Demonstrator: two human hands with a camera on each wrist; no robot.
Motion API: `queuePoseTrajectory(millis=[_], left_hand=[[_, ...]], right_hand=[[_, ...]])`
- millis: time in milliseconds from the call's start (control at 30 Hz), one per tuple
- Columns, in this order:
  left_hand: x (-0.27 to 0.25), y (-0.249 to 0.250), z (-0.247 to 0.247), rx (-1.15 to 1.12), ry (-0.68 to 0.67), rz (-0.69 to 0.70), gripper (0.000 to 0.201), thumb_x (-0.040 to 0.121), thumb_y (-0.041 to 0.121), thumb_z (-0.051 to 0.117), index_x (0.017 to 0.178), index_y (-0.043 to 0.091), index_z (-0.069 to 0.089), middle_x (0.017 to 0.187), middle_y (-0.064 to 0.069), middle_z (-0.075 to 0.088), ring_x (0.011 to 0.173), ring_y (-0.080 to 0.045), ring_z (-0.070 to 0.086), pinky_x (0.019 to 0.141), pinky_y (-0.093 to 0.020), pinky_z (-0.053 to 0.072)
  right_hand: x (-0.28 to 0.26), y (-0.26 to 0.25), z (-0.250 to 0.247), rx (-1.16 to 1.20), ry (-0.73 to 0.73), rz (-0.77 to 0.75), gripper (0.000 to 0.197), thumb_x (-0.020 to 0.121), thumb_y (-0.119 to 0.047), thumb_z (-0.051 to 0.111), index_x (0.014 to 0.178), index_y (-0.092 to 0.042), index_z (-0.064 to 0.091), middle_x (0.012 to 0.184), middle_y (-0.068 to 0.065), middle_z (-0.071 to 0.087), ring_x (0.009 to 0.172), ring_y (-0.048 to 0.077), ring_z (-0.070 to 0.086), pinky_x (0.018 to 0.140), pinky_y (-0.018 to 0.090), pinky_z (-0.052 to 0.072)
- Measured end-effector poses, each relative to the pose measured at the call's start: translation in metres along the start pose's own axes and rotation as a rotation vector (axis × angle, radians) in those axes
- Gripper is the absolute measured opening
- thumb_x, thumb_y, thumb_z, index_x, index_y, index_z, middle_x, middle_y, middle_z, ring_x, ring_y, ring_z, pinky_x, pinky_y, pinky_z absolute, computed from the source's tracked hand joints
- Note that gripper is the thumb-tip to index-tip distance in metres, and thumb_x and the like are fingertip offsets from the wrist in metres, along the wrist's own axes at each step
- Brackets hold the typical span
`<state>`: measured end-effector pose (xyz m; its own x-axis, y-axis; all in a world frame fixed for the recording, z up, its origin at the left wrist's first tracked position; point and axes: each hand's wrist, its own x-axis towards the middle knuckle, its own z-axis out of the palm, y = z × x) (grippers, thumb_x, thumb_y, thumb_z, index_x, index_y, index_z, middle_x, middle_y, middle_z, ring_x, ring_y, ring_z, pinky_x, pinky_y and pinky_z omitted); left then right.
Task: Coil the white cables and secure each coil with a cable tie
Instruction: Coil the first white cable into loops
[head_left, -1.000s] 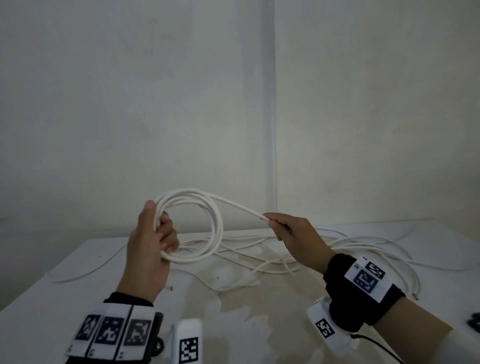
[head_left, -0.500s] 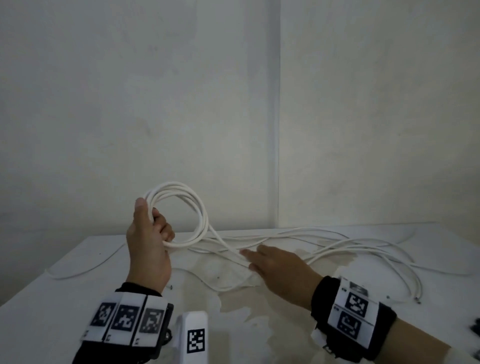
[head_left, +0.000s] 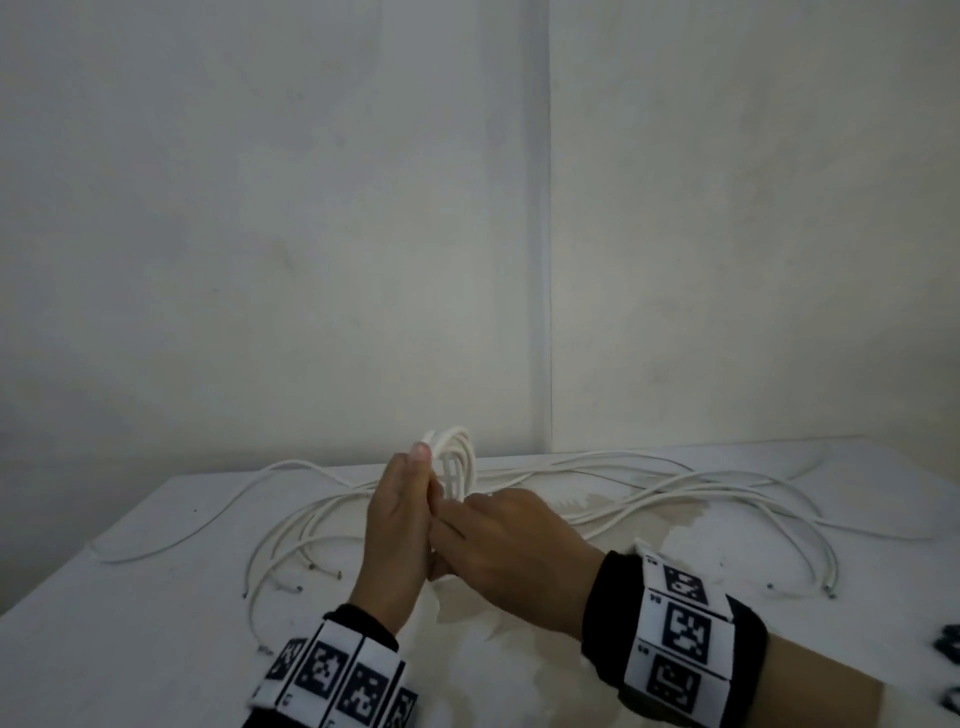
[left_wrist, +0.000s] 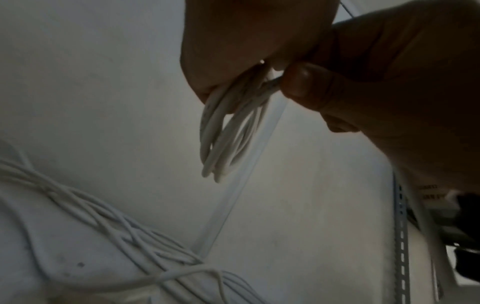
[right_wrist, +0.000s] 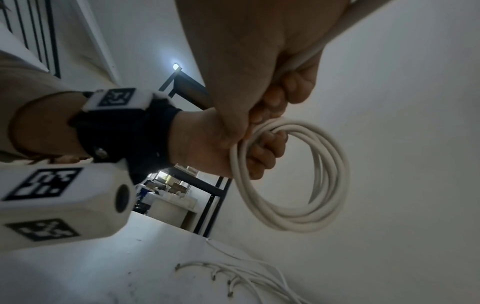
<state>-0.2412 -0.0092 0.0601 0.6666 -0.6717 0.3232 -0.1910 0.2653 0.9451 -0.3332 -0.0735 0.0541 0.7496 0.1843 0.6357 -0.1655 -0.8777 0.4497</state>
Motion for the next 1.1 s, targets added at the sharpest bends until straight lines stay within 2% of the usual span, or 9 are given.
queuePoseTrajectory(millis=[133, 300, 400, 500, 567, 667, 733, 933, 1100], left_hand=[[-0.004, -0.001, 0.003, -0.014, -0.057, -0.173, 0.038, 0.099, 0.026, 0.034, 0.068, 0.017, 0.053, 0.045, 0.006, 0.057, 0.039, 0.000, 0.053, 0.035, -0.012, 0.040], [-0.006, -0.008, -0.001, 0.162, -0.132, -0.059, 0.039, 0.099, 0.010, 0.032, 0.065, 0.012, 0.050, 0.040, 0.012, 0.055, 0.041, 0.005, 0.051, 0.039, -0.005, 0.035], [-0.006, -0.004, -0.004, 0.089, -0.172, -0.034, 0.040, 0.099, 0.022, 0.033, 0.069, 0.003, 0.052, 0.053, 0.003, 0.058, 0.056, -0.010, 0.056, 0.049, -0.011, 0.042], [0.002, 0.002, -0.012, -0.018, -0.074, -0.051, 0.041, 0.099, 0.030, 0.033, 0.067, 0.009, 0.047, 0.048, 0.002, 0.043, 0.042, -0.007, 0.040, 0.038, -0.015, 0.033], [0.012, 0.011, -0.017, -0.107, 0.034, -0.049, 0.039, 0.099, 0.028, 0.032, 0.064, 0.012, 0.041, 0.042, 0.007, 0.032, 0.034, -0.003, 0.027, 0.034, -0.015, 0.023], [0.023, 0.024, -0.027, -0.223, 0.071, -0.030, 0.040, 0.100, 0.029, 0.029, 0.064, 0.014, 0.040, 0.039, 0.010, 0.029, 0.032, -0.003, 0.022, 0.034, -0.016, 0.019], [0.024, 0.027, -0.032, -0.201, 0.048, -0.032, 0.041, 0.100, 0.029, 0.028, 0.064, 0.014, 0.042, 0.038, 0.011, 0.029, 0.032, -0.003, 0.021, 0.034, -0.015, 0.018], [0.007, 0.016, -0.036, 0.010, -0.121, -0.082, 0.047, 0.099, 0.030, 0.027, 0.059, 0.009, 0.041, 0.039, 0.008, 0.028, 0.032, -0.003, 0.020, 0.033, -0.013, 0.019], [0.007, 0.015, -0.041, 0.070, -0.105, -0.134, 0.047, 0.099, 0.030, 0.027, 0.062, 0.008, 0.045, 0.038, 0.008, 0.029, 0.032, -0.003, 0.022, 0.033, -0.012, 0.019]], right_hand=[[0.007, 0.013, -0.010, 0.119, 0.109, 0.003, 0.030, 0.067, -0.040, 0.069, 0.069, -0.012, 0.057, 0.059, -0.001, 0.060, 0.041, 0.014, 0.051, 0.039, 0.016, 0.025], [0.008, 0.022, -0.016, 0.308, 0.076, 0.072, 0.032, 0.066, -0.045, 0.060, 0.070, -0.013, 0.057, 0.060, -0.003, 0.059, 0.043, 0.014, 0.052, 0.041, 0.014, 0.026], [0.004, 0.020, -0.015, 0.357, 0.019, 0.098, 0.028, 0.074, -0.043, 0.057, 0.078, -0.015, 0.058, 0.065, -0.004, 0.060, 0.049, 0.013, 0.054, 0.040, 0.017, 0.032], [-0.004, 0.015, -0.016, 0.424, -0.092, 0.140, 0.026, 0.084, -0.037, 0.049, 0.081, -0.015, 0.063, 0.075, 0.000, 0.066, 0.060, 0.021, 0.063, 0.045, 0.023, 0.044], [-0.012, 0.008, -0.014, 0.443, -0.318, 0.205, 0.026, 0.094, -0.029, 0.044, 0.101, -0.013, 0.063, 0.096, 0.009, 0.068, 0.085, 0.030, 0.064, 0.065, 0.033, 0.047], [-0.026, 0.007, -0.002, 0.395, -0.617, 0.396, 0.037, 0.098, -0.019, 0.035, 0.135, -0.018, 0.042, 0.118, 0.018, 0.059, 0.106, 0.034, 0.056, 0.083, 0.036, 0.043], [-0.027, 0.023, 0.002, 0.390, -0.573, 0.636, 0.044, 0.096, -0.014, 0.033, 0.140, -0.018, 0.030, 0.119, 0.020, 0.057, 0.107, 0.034, 0.055, 0.084, 0.035, 0.042], [-0.022, 0.070, 0.001, 0.533, -0.469, 0.968, 0.038, 0.099, -0.027, 0.035, 0.134, -0.011, 0.037, 0.119, 0.015, 0.057, 0.108, 0.030, 0.052, 0.075, 0.029, 0.033], [-0.024, 0.089, 0.008, 0.613, -0.281, 1.117, 0.016, 0.098, -0.019, 0.035, 0.094, -0.011, 0.048, 0.087, 0.011, 0.057, 0.076, 0.025, 0.050, 0.062, 0.029, 0.036]])
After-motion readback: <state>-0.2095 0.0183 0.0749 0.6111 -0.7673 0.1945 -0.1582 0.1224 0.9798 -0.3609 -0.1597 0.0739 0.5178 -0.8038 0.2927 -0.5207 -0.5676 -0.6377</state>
